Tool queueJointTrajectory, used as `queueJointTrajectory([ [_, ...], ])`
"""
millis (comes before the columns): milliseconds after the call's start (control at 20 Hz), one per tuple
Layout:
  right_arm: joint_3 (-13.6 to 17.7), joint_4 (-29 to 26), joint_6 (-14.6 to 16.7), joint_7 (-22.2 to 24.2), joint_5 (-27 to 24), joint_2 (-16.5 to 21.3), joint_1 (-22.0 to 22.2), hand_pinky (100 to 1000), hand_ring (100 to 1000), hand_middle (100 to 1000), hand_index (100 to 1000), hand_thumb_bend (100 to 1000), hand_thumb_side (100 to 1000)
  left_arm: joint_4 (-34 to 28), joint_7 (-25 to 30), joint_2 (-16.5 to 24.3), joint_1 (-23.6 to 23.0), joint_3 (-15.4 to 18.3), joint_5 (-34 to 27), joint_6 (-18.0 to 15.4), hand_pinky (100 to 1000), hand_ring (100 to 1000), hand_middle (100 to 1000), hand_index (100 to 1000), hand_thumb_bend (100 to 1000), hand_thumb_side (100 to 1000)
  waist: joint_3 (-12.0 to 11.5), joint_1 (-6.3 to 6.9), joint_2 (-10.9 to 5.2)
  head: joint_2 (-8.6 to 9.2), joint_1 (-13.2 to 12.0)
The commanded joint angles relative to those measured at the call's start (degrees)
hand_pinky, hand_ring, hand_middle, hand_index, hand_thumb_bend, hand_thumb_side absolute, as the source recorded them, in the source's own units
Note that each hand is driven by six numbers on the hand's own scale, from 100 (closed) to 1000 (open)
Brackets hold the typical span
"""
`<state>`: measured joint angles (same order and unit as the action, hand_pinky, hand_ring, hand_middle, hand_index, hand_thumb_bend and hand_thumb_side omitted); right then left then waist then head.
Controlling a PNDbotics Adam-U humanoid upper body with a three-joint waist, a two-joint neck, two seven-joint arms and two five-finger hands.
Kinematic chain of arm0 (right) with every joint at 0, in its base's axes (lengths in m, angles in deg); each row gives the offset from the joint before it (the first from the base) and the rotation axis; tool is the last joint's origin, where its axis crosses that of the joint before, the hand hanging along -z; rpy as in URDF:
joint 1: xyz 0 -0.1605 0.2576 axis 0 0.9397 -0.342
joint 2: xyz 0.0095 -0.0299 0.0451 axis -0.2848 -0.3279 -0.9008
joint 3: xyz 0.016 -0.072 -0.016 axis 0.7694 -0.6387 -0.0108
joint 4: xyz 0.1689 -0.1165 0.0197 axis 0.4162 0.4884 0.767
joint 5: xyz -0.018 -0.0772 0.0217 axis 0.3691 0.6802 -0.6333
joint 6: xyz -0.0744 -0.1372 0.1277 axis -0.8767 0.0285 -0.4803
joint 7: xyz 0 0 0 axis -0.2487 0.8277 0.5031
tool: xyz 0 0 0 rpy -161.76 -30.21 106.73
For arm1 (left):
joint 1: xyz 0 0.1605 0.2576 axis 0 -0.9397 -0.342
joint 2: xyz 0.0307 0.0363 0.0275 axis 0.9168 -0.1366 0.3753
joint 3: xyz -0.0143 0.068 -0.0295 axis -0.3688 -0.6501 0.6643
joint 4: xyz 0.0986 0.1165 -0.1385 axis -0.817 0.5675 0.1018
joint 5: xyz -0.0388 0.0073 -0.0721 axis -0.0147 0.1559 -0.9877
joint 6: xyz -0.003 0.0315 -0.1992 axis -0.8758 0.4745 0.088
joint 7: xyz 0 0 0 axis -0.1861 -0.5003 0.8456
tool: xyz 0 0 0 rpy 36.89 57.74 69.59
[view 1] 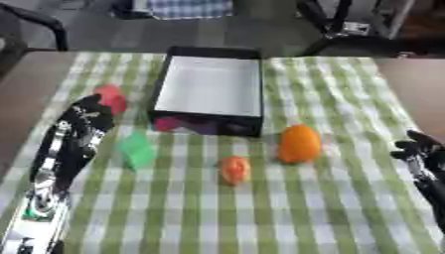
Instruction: Pick up objects on the table and place them in the box.
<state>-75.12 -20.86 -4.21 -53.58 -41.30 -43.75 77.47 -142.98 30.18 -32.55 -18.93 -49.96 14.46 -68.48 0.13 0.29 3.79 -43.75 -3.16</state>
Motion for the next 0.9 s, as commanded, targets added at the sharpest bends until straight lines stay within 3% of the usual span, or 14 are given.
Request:
queueJointTrajectory([
  [50, 0.35, -0.68, 0.05, -0.14, -0.32, 0.69, -0.33, 894, 721, 708, 871, 100, 599, -1.52, 0.07, 1.86, 1.09, 0.66, 1.04, -0.08, 797, 596, 672, 875, 548, 704, 0.1, 0.2, -1.25, -0.37, 0.01],
  [250, 0.38, -0.68, 0.06, -0.17, -0.21, 0.73, -0.52, 894, 721, 708, 871, 100, 598, -2.57, -0.06, 5.12, 1.76, 1.42, 2.29, 0.78, 796, 596, 675, 884, 509, 702, 0.17, 0.27, -1.38, -0.37, -0.01],
  [450, 0.42, -0.65, 0.01, -0.23, -0.16, 0.85, -0.47, 894, 721, 708, 870, 100, 596, -4.12, 0.93, 11.55, 2.67, 1.57, 3.5, 1.72, 795, 600, 680, 897, 493, 697, 0.37, 0.38, -1.34, -0.37, -0.22],
  [700, 0.29, -0.63, -0.02, -0.11, -0.21, 0.99, -0.41, 894, 720, 708, 870, 100, 600, -4.96, 4.84, 24.04, 4.01, 0.32, 6.15, 3.09, 792, 614, 693, 915, 476, 698, 0.88, 0.58, -1.22, -0.37, -0.18],
  [900, 0.16, -0.57, -0.07, -0.02, -0.28, 1.1, -0.27, 893, 720, 708, 870, 100, 601, -1.4, 10.21, 35.66, 7.7, -2.13, 8.63, 4.86, 792, 657, 729, 923, 488, 670, 1.42, 0.74, -1.34, -0.37, -0.34],
])
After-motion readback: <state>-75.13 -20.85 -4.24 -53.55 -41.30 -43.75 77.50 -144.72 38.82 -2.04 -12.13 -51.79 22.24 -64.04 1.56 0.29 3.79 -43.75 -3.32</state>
